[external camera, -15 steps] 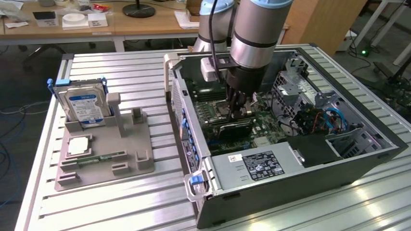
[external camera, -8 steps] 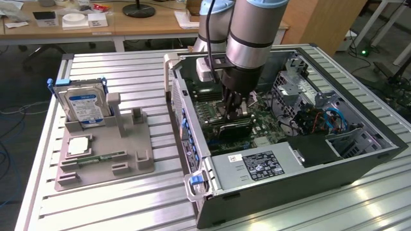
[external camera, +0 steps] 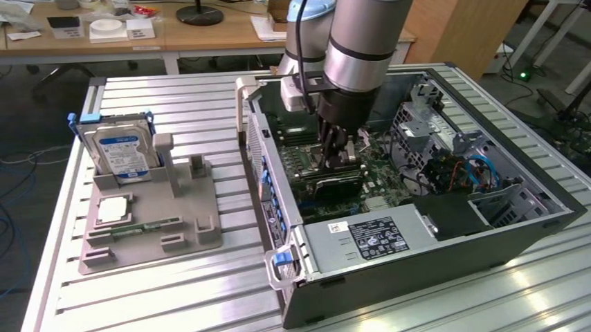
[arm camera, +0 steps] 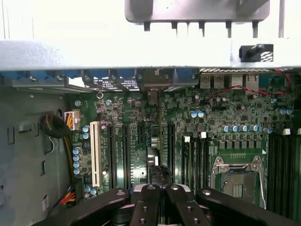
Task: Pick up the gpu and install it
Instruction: 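Press down on the gpu until it lock into place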
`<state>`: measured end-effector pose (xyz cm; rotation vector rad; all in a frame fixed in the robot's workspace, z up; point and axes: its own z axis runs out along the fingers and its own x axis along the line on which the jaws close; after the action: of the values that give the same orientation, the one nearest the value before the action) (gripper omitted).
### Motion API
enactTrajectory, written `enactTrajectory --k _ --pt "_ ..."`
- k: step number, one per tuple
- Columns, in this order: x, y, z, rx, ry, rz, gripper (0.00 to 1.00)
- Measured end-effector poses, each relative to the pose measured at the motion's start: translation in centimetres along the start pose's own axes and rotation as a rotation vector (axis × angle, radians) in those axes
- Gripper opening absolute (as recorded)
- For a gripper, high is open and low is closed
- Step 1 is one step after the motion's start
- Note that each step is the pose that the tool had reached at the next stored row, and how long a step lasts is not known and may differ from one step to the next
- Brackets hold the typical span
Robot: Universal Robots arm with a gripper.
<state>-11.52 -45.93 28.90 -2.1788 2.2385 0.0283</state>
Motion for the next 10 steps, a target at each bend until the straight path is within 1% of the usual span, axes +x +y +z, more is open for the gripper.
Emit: enactTrajectory --k 3,7,10 --pt "0.0 0.07 -0.02 -0.0032 0.0031 -0.023 0.11" --pt "0.0 0.56 -0.04 -0.0035 0.0035 -0.032 0.11" --pt "-0.1 1.15 -0.04 -0.0034 0.0036 -0.032 0.11"
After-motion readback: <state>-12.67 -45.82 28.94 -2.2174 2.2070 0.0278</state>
